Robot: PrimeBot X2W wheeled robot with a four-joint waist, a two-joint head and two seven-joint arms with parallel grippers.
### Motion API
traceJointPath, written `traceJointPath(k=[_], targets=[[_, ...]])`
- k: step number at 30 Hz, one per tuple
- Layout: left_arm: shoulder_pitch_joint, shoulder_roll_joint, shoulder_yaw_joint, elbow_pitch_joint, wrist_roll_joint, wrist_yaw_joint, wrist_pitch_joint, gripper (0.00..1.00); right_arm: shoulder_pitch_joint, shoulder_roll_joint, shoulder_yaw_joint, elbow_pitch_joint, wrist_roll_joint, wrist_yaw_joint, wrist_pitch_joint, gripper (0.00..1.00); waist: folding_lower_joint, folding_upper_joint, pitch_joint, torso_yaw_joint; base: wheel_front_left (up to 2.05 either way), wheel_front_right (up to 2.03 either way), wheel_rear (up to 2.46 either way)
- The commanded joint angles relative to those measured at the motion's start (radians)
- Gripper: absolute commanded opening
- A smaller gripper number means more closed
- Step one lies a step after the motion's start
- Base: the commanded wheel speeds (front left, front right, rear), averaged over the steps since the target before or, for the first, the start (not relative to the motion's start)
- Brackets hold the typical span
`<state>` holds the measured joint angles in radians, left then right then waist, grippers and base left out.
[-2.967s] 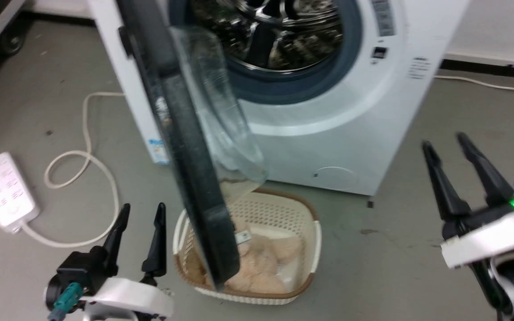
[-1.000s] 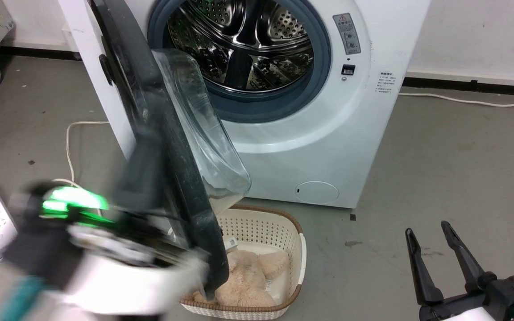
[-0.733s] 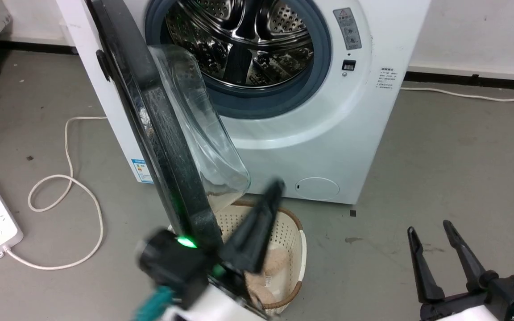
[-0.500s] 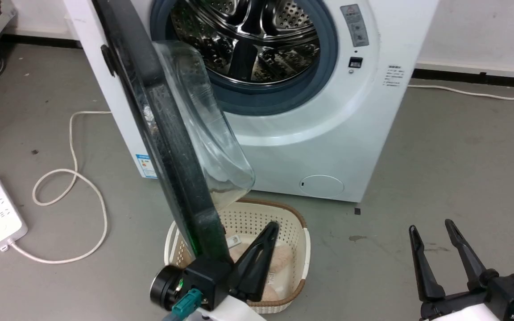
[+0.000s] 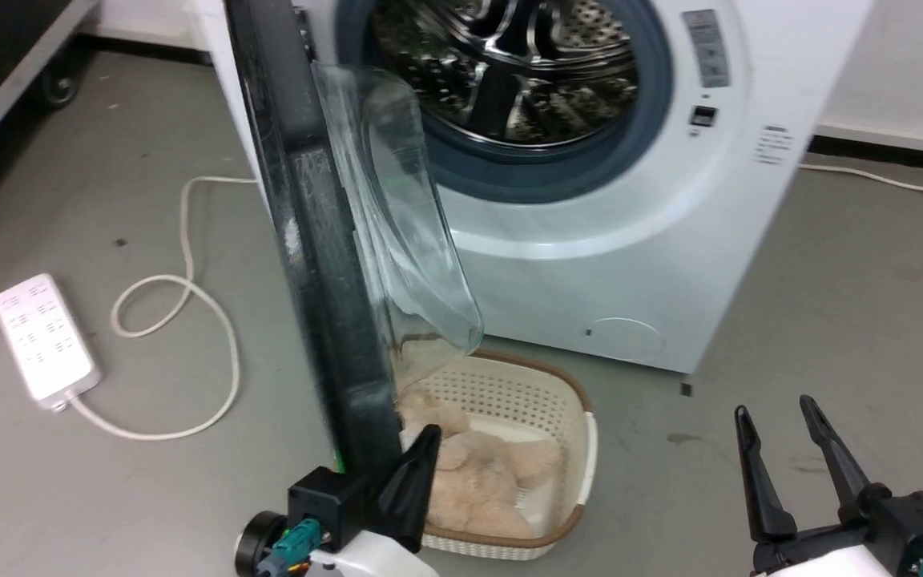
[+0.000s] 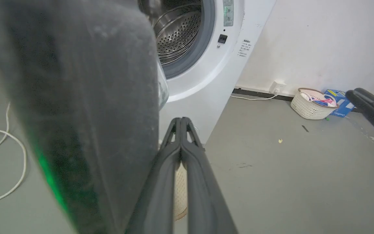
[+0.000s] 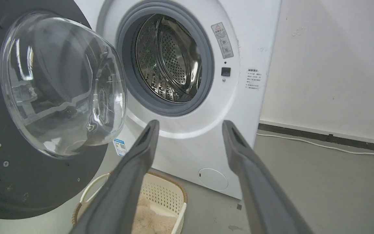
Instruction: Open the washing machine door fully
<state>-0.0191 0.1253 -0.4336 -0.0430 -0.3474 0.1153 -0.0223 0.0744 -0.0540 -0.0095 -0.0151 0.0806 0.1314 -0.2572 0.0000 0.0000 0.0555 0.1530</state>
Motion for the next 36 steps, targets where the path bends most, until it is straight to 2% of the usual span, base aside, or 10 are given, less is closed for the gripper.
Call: traceJointPath(k=[1, 7, 9, 12, 17, 18, 20, 24, 33, 36], targets=[[0.013, 0.017, 0.024, 0.012, -0.006, 0.011, -0.01, 0.0, -0.004, 0.004, 0.005, 0.002, -0.005, -0.001, -0.004, 1.0, 0.0, 0.0, 0.0, 0.034, 0.0, 0.0, 0.0], [0.037, 0.022, 0.065, 0.011, -0.037, 0.028, -0.031, 0.0, -0.006, 0.004, 0.002, 0.004, -0.006, -0.001, -0.004, 1.0, 0.0, 0.0, 0.004, 0.102, 0.0, 0.0, 0.0], [0.044, 0.037, 0.097, 0.005, -0.05, 0.038, -0.042, 0.0, -0.004, 0.004, 0.008, 0.005, -0.01, -0.001, -0.004, 1.0, 0.0, 0.0, 0.019, 0.151, 0.0, 0.0, 0.0], [0.042, 0.052, 0.12, 0.001, -0.055, 0.042, -0.047, 0.0, -0.007, 0.004, 0.018, 0.006, -0.019, -0.001, -0.004, 1.0, 0.0, 0.0, 0.032, 0.179, 0.0, 0.0, 0.0], [0.018, 0.089, 0.205, -0.017, -0.086, 0.058, -0.067, 0.0, -0.035, 0.003, 0.029, -0.006, -0.04, -0.001, 0.005, 1.0, 0.0, 0.0, 0.089, 0.223, 0.0, 0.0, 0.0], [0.009, 0.103, 0.246, -0.014, -0.105, 0.063, -0.079, 0.0, -0.05, -0.001, 0.032, -0.013, -0.046, -0.001, 0.011, 1.0, 0.0, 0.0, 0.119, 0.231, 0.0, 0.0, 0.0], [0.001, 0.115, 0.266, -0.01, -0.111, 0.064, -0.083, 0.0, -0.058, -0.004, 0.032, -0.017, -0.048, -0.001, 0.014, 1.0, 0.0, 0.0, 0.133, 0.234, 0.0, 0.0, 0.0], [-0.051, 0.173, 0.341, 0.022, -0.134, 0.054, -0.097, 0.0, -0.082, -0.018, 0.043, -0.034, -0.058, -0.001, 0.034, 1.0, 0.0, 0.0, 0.19, 0.237, 0.0, 0.0, 0.0], [-0.193, 0.305, 0.533, 0.184, -0.249, 0.007, -0.114, 0.0, -0.126, -0.06, 0.038, -0.071, -0.061, -0.001, 0.063, 1.0, 0.0, 0.0, 0.297, 0.2, 0.0, 0.0, 0.0], [-0.238, 0.345, 0.583, 0.262, -0.288, -0.025, -0.131, 0.0, -0.134, -0.065, 0.034, -0.076, -0.056, -0.001, 0.067, 1.0, 0.0, 0.0, 0.316, 0.186, 0.0, 0.0, 0.0]])
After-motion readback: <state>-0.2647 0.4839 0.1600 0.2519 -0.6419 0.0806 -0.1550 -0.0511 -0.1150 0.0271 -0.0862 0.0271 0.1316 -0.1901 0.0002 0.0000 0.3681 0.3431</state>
